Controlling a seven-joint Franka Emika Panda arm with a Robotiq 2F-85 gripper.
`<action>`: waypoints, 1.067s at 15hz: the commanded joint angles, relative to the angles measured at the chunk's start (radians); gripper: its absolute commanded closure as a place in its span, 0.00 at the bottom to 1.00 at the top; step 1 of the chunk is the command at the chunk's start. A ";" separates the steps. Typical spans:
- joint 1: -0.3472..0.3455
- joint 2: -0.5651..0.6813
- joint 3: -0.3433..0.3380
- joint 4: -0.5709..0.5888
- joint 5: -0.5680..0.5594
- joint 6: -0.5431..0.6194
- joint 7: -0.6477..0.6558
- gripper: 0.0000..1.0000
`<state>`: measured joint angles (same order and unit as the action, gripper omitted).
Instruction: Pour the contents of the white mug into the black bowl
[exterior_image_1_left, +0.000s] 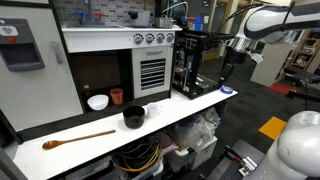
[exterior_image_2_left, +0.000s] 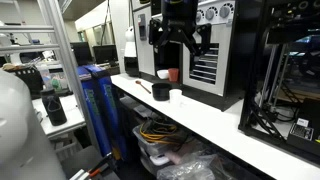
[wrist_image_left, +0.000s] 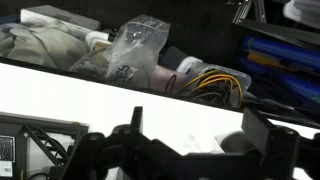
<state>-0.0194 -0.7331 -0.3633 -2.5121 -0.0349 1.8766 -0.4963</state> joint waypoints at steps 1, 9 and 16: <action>-0.017 0.005 0.014 0.002 0.011 -0.002 -0.010 0.00; 0.032 0.038 -0.007 0.006 0.027 0.023 -0.099 0.00; 0.167 0.123 0.038 0.015 0.102 0.104 -0.382 0.00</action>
<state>0.1169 -0.6678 -0.3535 -2.5097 0.0384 1.9327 -0.7653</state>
